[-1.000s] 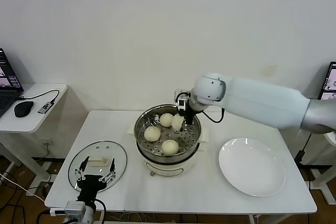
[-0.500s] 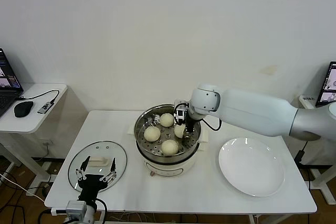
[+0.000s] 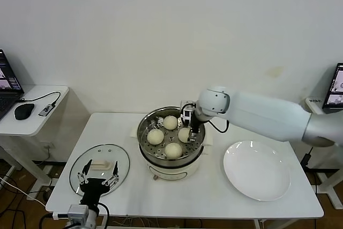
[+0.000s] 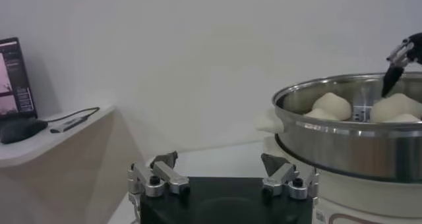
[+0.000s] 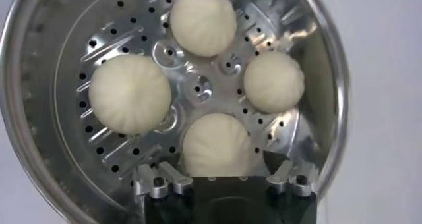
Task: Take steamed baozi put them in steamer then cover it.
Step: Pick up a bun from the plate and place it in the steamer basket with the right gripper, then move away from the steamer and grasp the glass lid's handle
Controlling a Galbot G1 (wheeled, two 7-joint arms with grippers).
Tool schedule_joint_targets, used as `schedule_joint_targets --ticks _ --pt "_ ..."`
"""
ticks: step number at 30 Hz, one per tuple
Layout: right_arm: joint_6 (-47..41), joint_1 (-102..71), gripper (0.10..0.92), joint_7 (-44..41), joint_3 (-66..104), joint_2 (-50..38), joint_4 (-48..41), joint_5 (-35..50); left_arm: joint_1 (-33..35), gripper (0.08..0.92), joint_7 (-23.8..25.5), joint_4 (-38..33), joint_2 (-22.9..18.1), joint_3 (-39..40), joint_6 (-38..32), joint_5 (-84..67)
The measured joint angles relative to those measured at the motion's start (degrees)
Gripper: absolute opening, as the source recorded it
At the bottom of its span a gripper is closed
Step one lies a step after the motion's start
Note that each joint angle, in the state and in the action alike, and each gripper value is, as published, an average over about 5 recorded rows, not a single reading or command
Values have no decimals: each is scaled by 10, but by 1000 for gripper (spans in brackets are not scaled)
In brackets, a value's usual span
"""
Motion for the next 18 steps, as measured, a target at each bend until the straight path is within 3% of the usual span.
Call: schedule_joint_targets --ticks 8,18 --pt "22 -25 823 32 59 -63 59 13 0 823 0 1 1 -4 -1 -1" --pt "151 -239 823 175 270 -171 154 14 -1 823 0 6 1 -5 -4 3"
